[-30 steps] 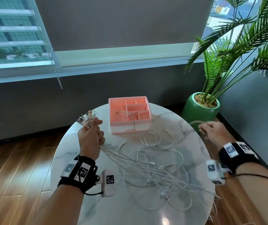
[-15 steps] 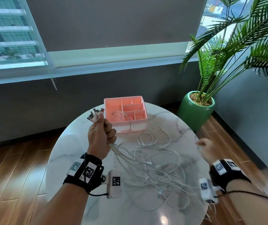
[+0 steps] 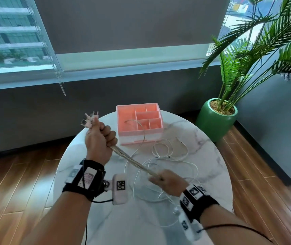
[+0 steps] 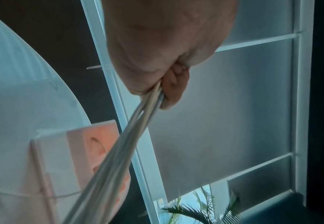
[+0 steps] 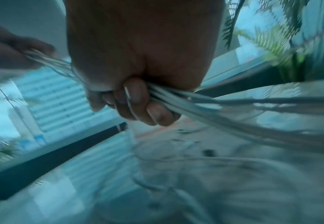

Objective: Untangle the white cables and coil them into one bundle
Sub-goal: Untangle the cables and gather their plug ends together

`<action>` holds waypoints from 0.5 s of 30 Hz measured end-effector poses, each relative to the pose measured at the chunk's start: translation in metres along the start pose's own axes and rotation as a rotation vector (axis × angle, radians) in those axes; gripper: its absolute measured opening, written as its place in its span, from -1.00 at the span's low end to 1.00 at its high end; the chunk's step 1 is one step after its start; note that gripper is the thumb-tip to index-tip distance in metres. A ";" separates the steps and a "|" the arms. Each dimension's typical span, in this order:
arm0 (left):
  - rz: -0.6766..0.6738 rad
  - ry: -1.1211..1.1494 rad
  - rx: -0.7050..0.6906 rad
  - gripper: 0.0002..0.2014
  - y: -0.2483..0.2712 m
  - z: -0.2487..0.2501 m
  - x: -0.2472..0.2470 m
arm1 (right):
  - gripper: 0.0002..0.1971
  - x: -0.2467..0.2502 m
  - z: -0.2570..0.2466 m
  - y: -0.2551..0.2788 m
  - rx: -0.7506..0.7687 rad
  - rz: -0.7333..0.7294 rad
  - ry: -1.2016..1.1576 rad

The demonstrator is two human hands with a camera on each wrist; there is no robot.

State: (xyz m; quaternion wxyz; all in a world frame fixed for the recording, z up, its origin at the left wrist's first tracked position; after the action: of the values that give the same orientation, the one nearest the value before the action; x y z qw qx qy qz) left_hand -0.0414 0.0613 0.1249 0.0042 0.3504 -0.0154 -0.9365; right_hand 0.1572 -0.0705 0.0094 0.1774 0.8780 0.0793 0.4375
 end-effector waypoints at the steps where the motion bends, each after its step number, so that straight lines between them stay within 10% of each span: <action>1: 0.013 -0.001 -0.003 -0.53 -0.003 0.002 0.006 | -0.45 0.003 0.026 0.006 -0.040 0.002 0.007; 10: 0.015 -0.030 0.059 -0.53 0.010 -0.034 -0.001 | -0.51 0.064 0.182 0.070 -0.433 0.113 -0.119; 15: -0.048 -0.075 0.122 -0.54 0.020 -0.061 -0.009 | -0.45 0.110 0.221 0.112 -0.443 0.583 0.111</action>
State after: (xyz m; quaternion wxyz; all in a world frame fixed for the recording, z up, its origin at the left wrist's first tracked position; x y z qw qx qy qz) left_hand 0.0051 0.0396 0.0856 -0.0405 0.3147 -0.0643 -0.9461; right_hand 0.3979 -0.1951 0.0115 0.2265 0.7789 -0.2611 0.5233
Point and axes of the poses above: each hand's wrist, its own y-axis away from the middle knuckle, its own x-axis out of the back of the hand, z = x × y, the point moved 5 cm from there along -y, towards the middle knuckle, and after that the axes turned 11 degrees about -x, right-handed, at the moved point
